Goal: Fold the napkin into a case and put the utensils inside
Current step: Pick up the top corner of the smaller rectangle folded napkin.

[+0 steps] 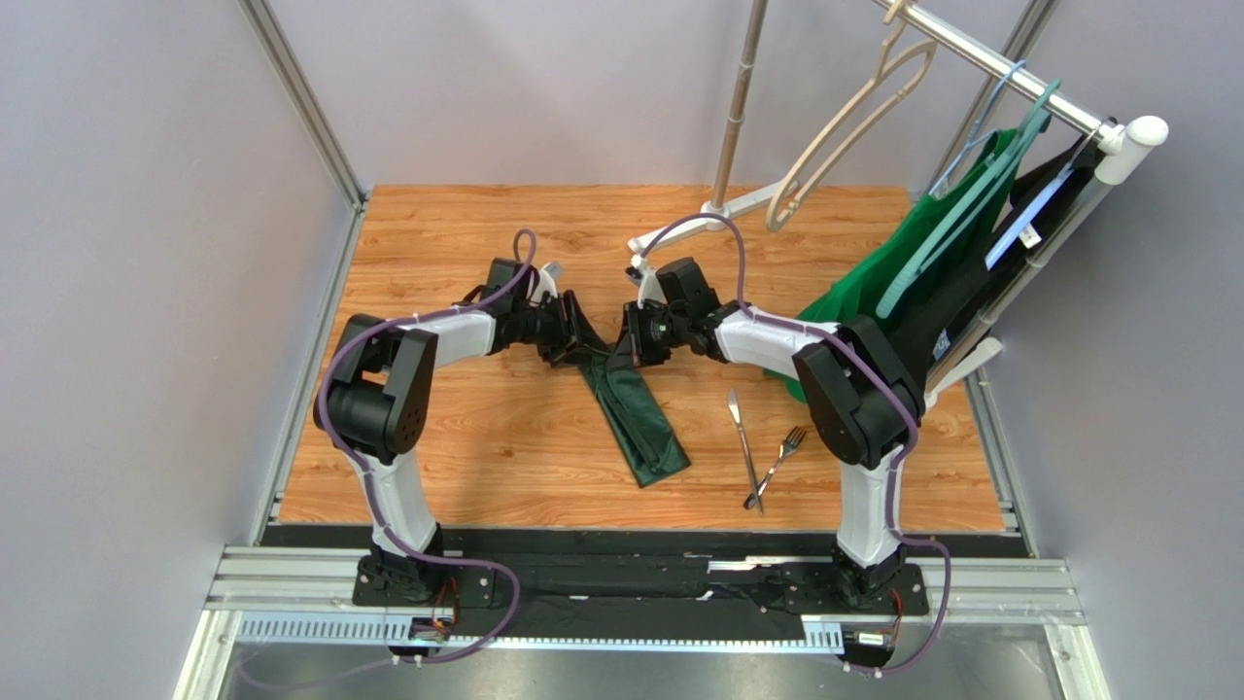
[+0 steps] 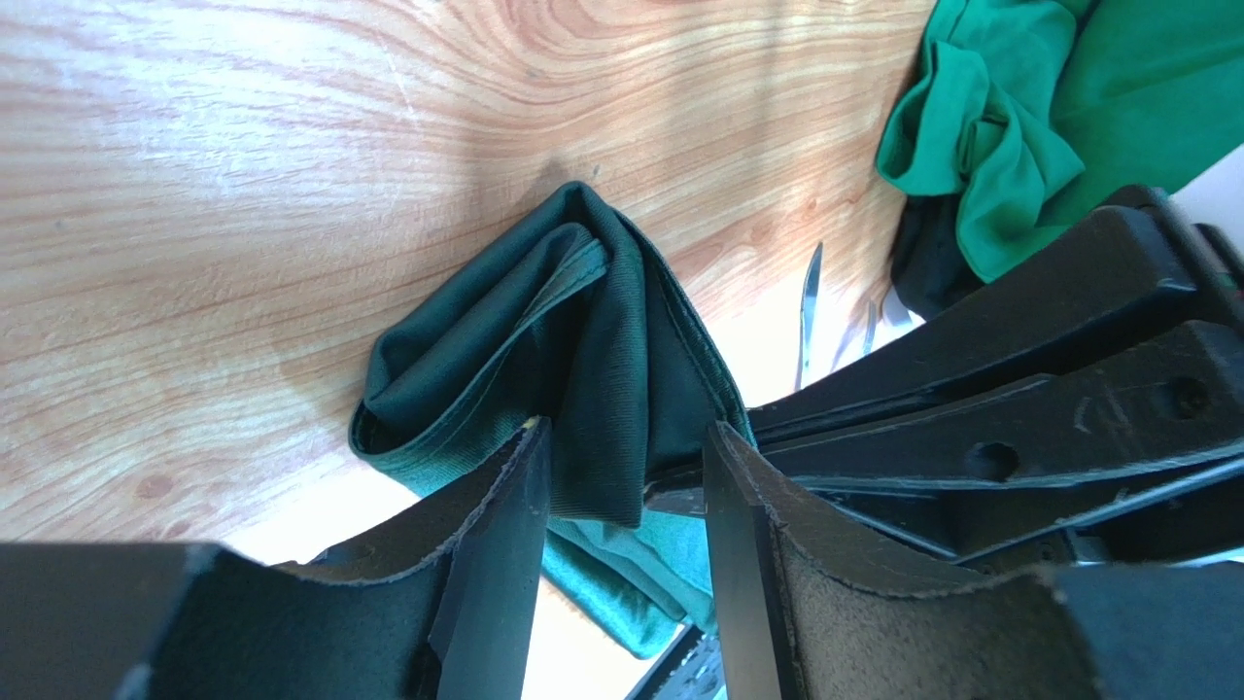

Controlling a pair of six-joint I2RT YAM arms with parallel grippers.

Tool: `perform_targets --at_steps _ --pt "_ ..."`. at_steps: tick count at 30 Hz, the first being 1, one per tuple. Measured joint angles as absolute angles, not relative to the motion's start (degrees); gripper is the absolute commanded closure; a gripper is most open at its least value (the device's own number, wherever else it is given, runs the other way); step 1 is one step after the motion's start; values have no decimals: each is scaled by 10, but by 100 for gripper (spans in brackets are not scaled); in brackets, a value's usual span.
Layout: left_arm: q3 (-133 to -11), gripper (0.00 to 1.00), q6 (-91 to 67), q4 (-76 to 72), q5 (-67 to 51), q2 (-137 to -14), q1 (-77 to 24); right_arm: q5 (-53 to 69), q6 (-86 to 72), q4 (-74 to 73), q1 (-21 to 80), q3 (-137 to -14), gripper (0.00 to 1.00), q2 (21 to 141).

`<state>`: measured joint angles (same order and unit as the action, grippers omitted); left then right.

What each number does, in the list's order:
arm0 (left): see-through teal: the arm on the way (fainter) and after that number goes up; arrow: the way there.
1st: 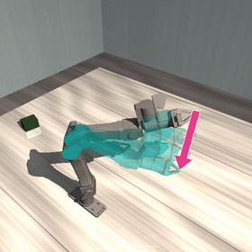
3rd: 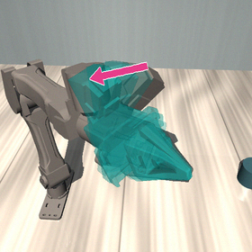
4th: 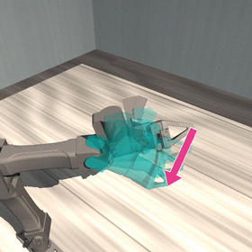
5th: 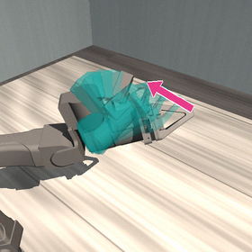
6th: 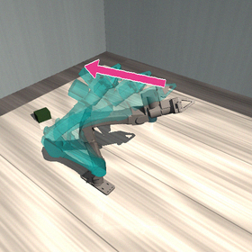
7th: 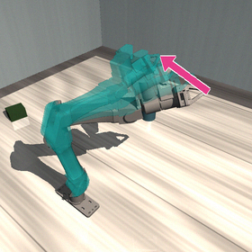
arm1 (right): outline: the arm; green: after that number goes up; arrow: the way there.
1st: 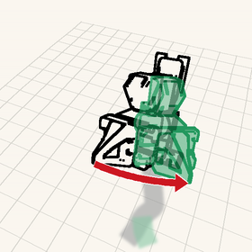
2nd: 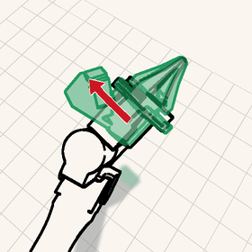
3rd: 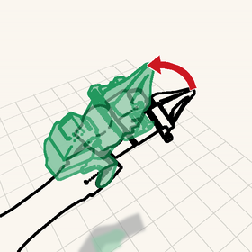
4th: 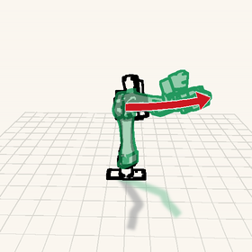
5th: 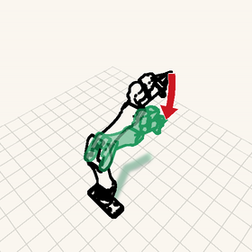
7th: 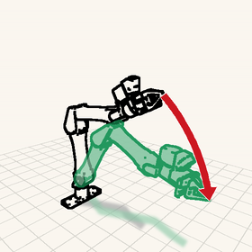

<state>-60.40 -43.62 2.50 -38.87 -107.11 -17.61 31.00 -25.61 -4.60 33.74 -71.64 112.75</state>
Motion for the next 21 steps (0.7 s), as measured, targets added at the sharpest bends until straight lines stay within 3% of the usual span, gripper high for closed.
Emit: perform_targets --at_steps 2,7,12,21 --pt "-602 54 -441 23 -389 -1071 -176 312 -256 -46 338 -716 100 1130" --pt "-591 39 -453 11 -382 -1067 -176 314 -256 -45 340 -716 100 1131" --pt "-577 30 -471 -5 -379 -1065 -173 320 -255 -40 339 -716 100 1131" --pt "-568 31 -489 -16 -378 -1065 -171 327 -252 -38 338 -716 100 1132"
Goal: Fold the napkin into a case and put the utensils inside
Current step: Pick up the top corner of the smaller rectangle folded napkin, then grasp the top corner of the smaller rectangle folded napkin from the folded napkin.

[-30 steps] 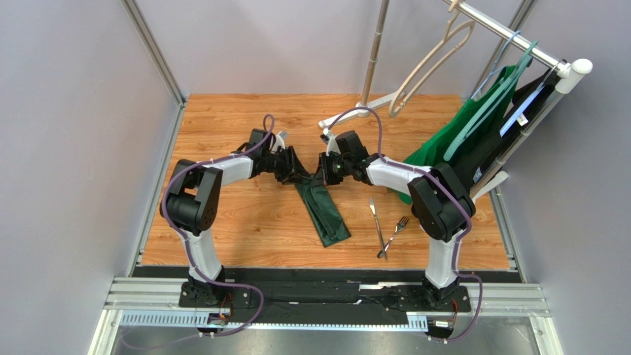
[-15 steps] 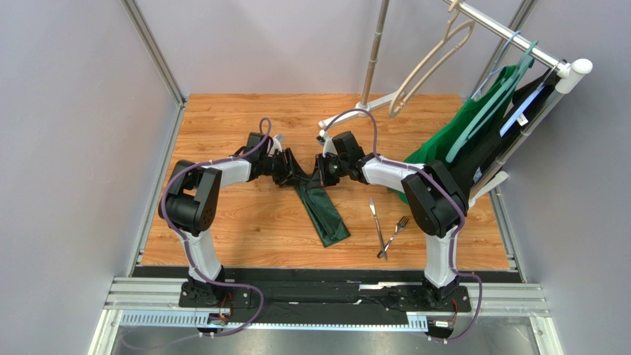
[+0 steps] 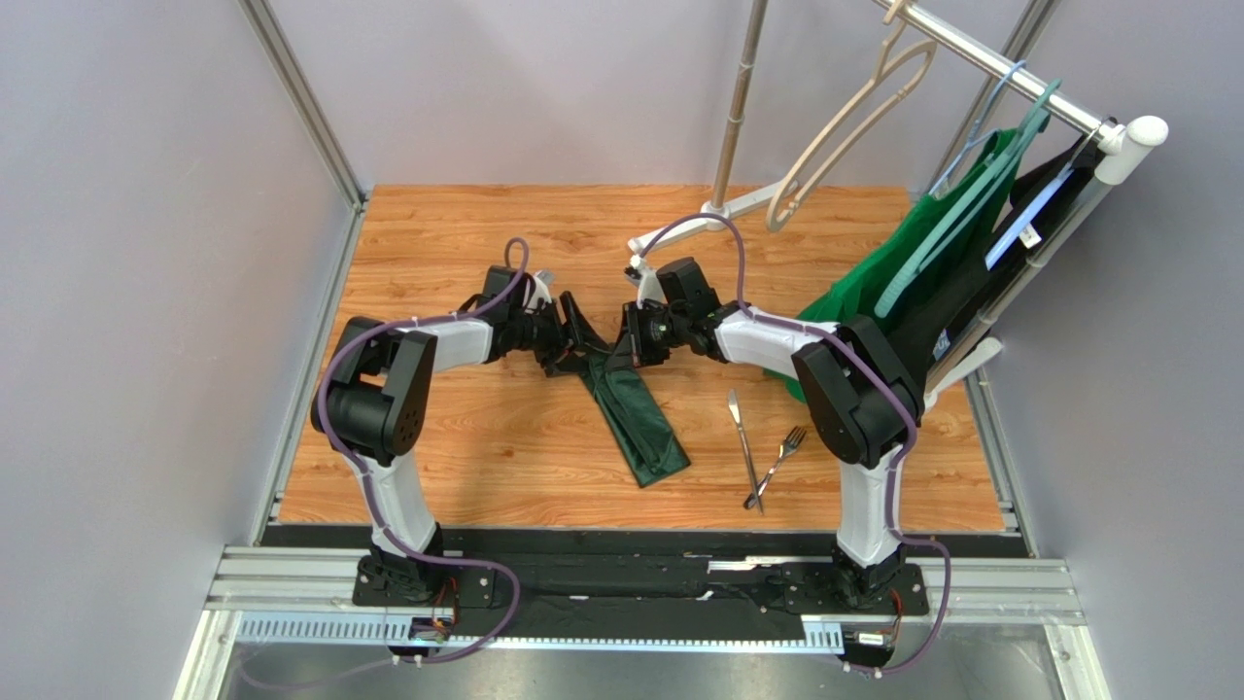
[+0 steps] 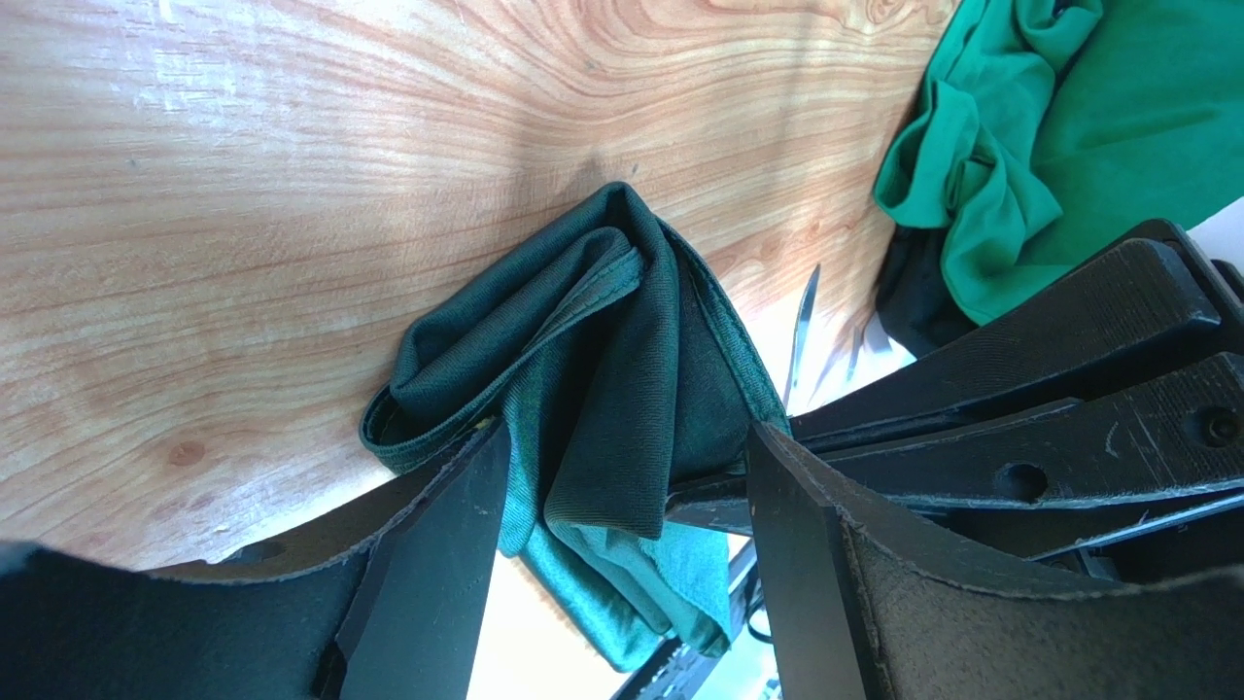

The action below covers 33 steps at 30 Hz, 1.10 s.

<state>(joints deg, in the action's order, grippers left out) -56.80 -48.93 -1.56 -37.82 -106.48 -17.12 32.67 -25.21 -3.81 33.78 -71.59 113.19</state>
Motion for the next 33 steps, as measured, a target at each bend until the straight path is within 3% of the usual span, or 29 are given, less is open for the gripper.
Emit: perform_targets --at_steps 14,23,30,33 --pt "-567 35 -539 -57 -383 -1065 -170 337 -242 -27 352 -686 100 1132" --pt "-569 49 -515 -6 -382 -1065 -168 342 -242 -15 353 -686 98 1132" --pt "-575 49 -507 7 -389 -1071 -168 356 -241 -6 360 -697 94 1138" --pt "-576 61 -507 6 -392 -1071 -168 361 -241 0 365 -702 87 1144"
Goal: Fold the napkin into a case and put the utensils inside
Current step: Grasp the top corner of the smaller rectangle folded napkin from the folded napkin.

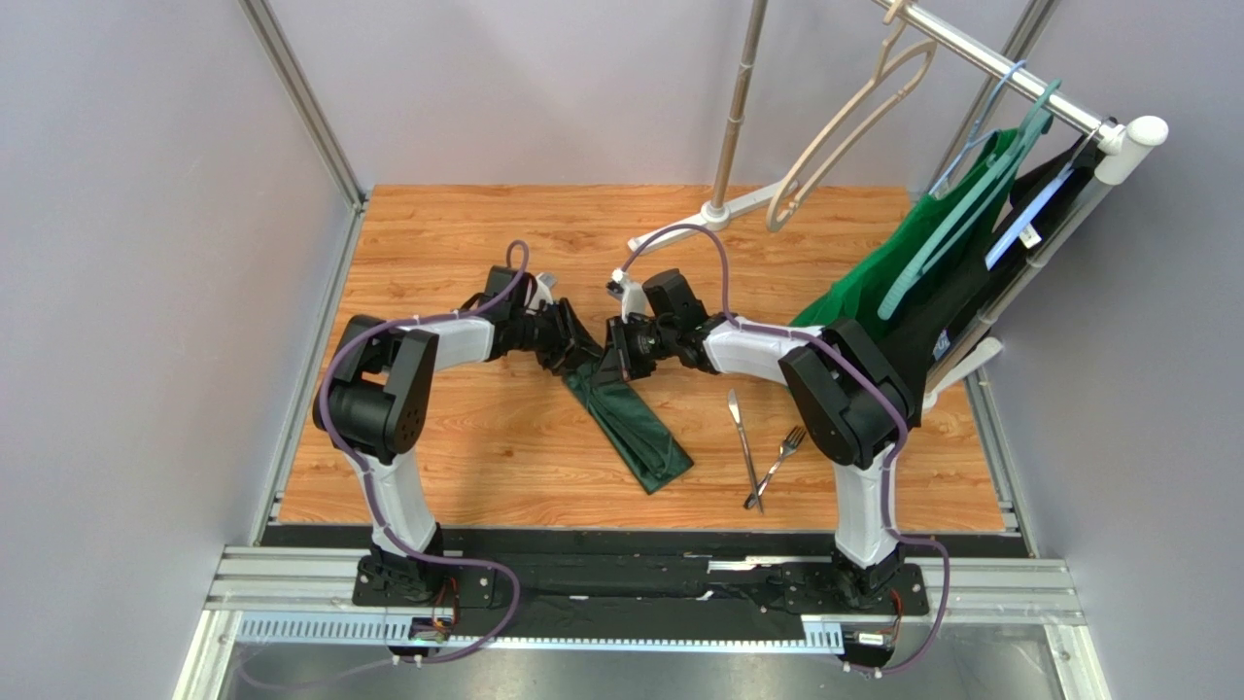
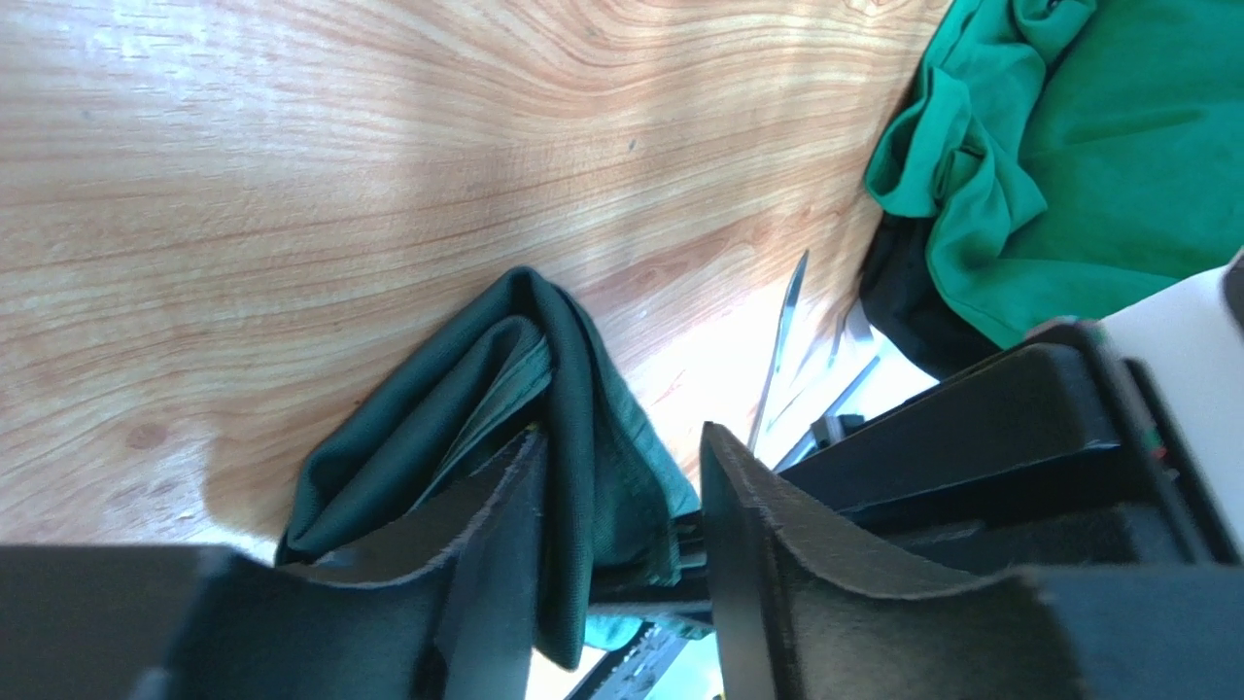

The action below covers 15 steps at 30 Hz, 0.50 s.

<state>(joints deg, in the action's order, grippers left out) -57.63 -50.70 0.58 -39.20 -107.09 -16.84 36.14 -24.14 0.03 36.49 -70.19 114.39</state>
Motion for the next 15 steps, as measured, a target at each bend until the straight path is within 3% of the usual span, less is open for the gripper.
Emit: perform_targets --at_steps 5,8,12,15 --pt "-578 89 -507 6 -397 -1072 -168 365 -241 11 370 -703 81 1148" --pt "-578 98 -502 6 -397 -1074 -168 364 -241 11 370 -702 76 1151" --pt "-578 100 -500 7 -397 -1074 -168 347 -238 20 370 -690 62 1146" --pt "-578 100 -500 11 -396 -1074 -168 322 -232 28 371 -647 61 1120"
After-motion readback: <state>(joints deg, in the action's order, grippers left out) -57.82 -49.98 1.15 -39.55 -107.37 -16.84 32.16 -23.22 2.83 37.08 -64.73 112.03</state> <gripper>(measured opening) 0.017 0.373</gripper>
